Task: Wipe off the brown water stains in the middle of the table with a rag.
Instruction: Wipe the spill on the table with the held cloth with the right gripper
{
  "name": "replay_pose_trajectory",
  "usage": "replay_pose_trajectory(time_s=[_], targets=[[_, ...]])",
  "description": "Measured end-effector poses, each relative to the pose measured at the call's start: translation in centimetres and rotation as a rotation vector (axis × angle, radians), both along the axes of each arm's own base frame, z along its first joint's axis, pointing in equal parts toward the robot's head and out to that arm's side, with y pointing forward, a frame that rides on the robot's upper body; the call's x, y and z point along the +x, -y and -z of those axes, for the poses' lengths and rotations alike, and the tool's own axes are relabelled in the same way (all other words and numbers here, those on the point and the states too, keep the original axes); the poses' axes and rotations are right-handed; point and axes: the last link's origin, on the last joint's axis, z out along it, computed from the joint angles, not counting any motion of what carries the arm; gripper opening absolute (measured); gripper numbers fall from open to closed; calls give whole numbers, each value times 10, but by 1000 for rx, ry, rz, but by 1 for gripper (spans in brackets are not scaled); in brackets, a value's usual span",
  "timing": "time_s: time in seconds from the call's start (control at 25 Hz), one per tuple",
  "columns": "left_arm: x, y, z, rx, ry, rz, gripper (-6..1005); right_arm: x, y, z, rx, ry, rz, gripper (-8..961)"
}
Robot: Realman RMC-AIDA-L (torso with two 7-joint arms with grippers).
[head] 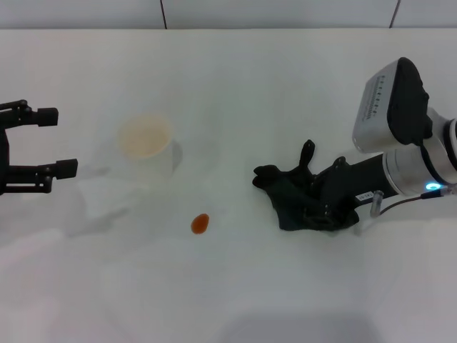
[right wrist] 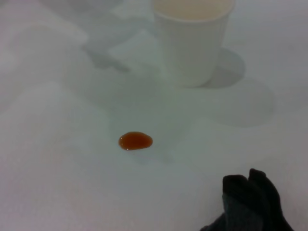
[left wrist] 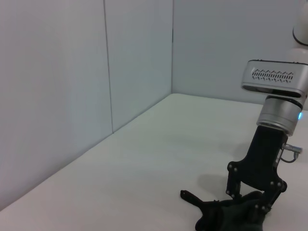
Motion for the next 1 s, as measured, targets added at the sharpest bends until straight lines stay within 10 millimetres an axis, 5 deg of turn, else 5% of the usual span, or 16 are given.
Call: replay_pose_trajectory(time_s=[0.16,1.0], targets=[[0,0,0,3,0,-1,878,-1,0,0,-1,1,-8,342],[0,0,-1,17,-4,18,878,-57,44,37,-183,-137,-140,115]])
